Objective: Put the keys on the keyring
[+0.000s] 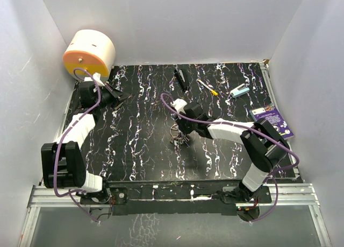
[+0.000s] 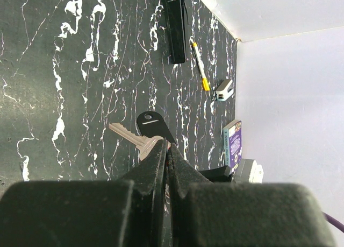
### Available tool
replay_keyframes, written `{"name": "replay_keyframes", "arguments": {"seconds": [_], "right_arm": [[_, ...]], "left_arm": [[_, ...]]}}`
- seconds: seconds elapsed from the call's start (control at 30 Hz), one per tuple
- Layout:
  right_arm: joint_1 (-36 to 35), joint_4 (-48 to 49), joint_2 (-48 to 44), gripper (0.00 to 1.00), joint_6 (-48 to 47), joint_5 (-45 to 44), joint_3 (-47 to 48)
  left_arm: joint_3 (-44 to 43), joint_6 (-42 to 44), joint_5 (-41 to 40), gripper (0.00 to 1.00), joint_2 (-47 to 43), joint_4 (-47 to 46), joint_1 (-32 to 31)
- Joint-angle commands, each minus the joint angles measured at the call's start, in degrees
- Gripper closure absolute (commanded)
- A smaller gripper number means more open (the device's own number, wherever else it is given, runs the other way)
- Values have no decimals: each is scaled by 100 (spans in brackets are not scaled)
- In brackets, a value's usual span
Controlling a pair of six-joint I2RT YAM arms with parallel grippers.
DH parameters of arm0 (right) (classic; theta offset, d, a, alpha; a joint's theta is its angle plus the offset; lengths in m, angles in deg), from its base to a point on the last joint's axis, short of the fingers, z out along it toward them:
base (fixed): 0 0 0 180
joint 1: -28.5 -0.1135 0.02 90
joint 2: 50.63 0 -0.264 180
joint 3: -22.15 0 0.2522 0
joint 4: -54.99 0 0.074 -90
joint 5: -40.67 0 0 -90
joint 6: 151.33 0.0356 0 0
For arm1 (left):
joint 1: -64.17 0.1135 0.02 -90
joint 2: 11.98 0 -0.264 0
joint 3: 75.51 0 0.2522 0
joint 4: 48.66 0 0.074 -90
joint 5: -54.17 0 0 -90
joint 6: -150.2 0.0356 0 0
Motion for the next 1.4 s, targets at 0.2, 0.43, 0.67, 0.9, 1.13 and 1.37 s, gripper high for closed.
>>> {"name": "replay_keyframes", "arguments": {"seconds": [0.2, 0.43, 0.67, 0.9, 1.13, 1.37], "right_arm": [[335, 1588, -266, 74, -153, 1082, -414], [331, 1759, -190, 74, -205, 1397, -427], [350, 1916, -78, 75, -228, 1385, -589], [374, 1971, 222, 75, -250, 1456, -548], [382, 2013, 355, 78, -245, 1470, -489], [381, 2006, 523, 82, -242, 1471, -471]], "left_arm": [[11, 103, 55, 100, -42, -135, 55], [19, 101, 46, 100, -33, -142, 69], [11, 103, 55, 100, -24, -131, 82], [-5, 103, 64, 100, 2, -117, 86], [-12, 103, 67, 100, 28, -117, 90], [-22, 94, 86, 100, 37, -108, 90]]}}
